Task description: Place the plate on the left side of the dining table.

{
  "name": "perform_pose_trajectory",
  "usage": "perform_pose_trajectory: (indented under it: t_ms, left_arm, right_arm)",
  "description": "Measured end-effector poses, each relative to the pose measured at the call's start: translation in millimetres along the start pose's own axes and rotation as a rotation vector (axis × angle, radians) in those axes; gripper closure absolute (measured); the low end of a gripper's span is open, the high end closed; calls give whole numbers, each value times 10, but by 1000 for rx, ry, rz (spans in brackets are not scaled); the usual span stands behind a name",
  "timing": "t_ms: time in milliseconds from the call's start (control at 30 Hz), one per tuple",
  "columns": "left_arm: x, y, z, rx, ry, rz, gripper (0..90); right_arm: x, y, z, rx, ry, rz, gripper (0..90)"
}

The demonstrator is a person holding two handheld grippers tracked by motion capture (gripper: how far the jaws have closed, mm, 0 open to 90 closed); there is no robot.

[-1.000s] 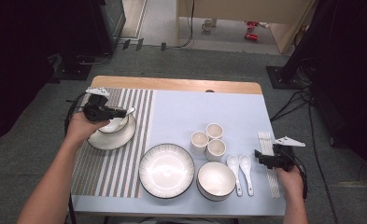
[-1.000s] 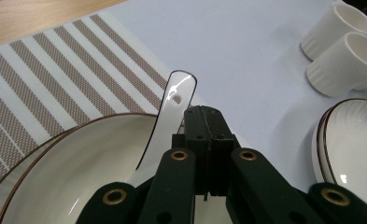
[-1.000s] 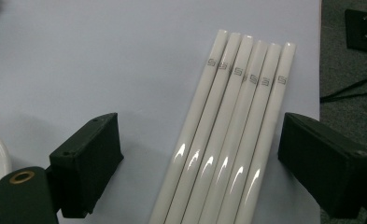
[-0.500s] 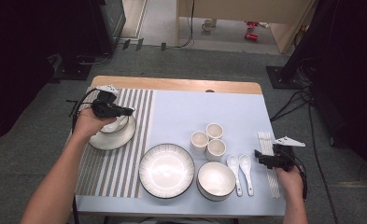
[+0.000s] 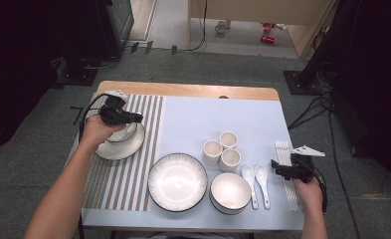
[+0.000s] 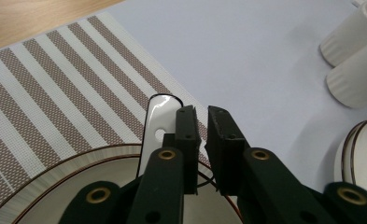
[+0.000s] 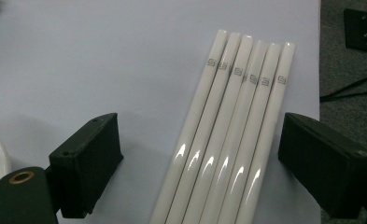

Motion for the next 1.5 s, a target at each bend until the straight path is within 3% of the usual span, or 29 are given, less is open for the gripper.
perform_pose_trajectory:
  t_ms: [133, 600, 1133, 1500]
  left_arm:
    - [0, 5, 11, 1, -14, -2, 776]
    - [-4, -44, 119, 64, -49, -15, 593]
    - [-23, -160, 244, 131, -90, -25, 496]
    - [-67, -277, 317, 163, -91, -12, 479]
  right_arm:
    - [0, 0, 0, -1, 0, 0, 130]
    - [0, 0, 1, -1, 0, 0, 130]
    - [0, 1, 1, -1, 2, 0, 129]
    - [0, 1, 1, -1, 1, 0, 129]
Point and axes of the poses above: each handheld gripper's, and its own axes: y roughly forward along the jaws, x roughly out of its top, z roughly to its left, the point moved 3 cm from there along y, roughly forward along the jaws, and after that the axes turned 4 degrees about -z, right-handed, at the moved point
